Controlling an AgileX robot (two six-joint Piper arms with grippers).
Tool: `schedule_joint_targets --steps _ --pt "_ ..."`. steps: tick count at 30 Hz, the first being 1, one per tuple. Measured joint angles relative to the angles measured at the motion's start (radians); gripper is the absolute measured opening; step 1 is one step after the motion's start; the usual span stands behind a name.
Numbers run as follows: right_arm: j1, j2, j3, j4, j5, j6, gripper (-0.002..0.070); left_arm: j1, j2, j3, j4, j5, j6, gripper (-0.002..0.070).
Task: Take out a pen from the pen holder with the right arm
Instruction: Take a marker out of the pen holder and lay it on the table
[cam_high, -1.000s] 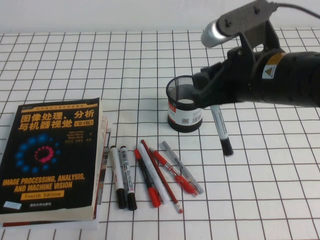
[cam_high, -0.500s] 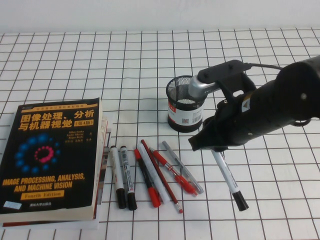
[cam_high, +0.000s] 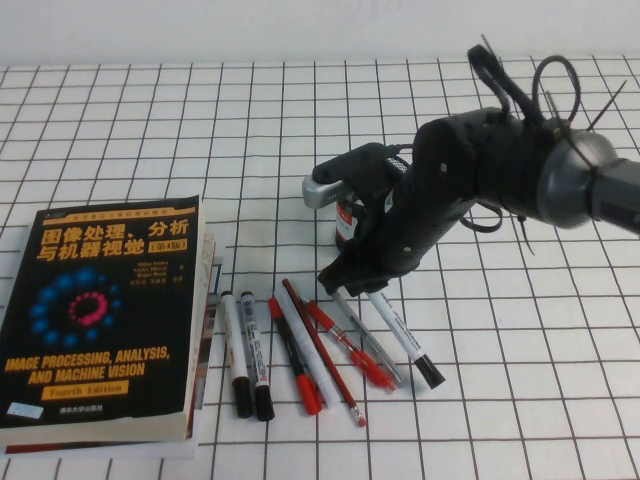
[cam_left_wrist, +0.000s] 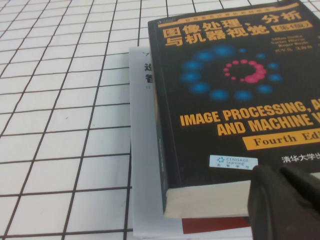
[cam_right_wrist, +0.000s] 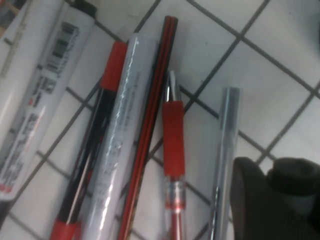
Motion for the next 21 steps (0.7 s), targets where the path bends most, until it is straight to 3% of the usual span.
schedule_joint_targets --steps 7,18,21 --pt "0.0 0.132 -0.131 -0.017 0.046 -0.007 0.0118 0.0 0.0 0.0 0.0 0.0 0.0 -0.0004" --pt "0.0 0.178 -0.161 0.001 0.028 -0.007 0.0119 0.0 0.0 0.0 0.0 0.0 0.0 -0.0004" --pt "0.0 0.178 -0.161 0.012 0.024 -0.007 0.016 0.0 0.0 0.0 0.0 0.0 0.0 -0.0004"
